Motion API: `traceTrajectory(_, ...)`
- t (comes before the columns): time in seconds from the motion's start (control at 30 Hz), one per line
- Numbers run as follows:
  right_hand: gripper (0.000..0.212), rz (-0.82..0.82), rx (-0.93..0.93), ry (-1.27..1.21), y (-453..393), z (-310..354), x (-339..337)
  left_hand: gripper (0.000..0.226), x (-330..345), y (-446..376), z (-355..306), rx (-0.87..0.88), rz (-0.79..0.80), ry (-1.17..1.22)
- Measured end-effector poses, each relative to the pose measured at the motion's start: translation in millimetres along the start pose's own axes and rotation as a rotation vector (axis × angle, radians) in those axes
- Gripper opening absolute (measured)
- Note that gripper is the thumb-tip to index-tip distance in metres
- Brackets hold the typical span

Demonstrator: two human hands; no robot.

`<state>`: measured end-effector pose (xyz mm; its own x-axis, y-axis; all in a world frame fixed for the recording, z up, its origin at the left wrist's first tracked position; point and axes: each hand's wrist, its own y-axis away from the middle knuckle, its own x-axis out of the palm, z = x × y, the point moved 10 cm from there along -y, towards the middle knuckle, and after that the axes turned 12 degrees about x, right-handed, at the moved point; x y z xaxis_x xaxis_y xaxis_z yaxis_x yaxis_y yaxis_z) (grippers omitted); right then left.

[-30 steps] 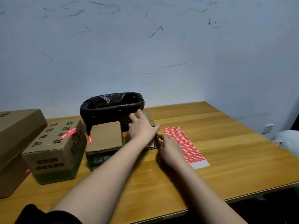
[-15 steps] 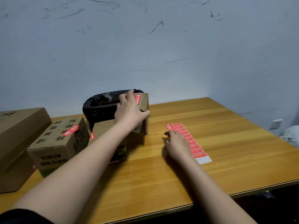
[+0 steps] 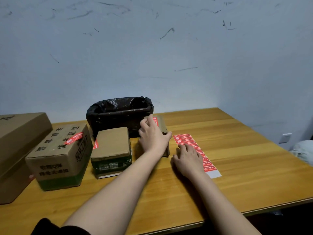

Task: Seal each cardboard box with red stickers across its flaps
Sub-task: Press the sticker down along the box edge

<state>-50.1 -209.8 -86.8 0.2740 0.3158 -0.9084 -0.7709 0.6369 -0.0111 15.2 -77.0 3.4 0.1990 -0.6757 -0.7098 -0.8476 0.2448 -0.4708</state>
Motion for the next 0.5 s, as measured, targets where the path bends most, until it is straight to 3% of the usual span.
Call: traceTrajectory(0.5, 0.048, -0.06, 0.02, -0.034, 0.4, 1.4, -15.2, 0.094, 2.4, 1.6, 2.1, -0.062, -0.001, 0.034)
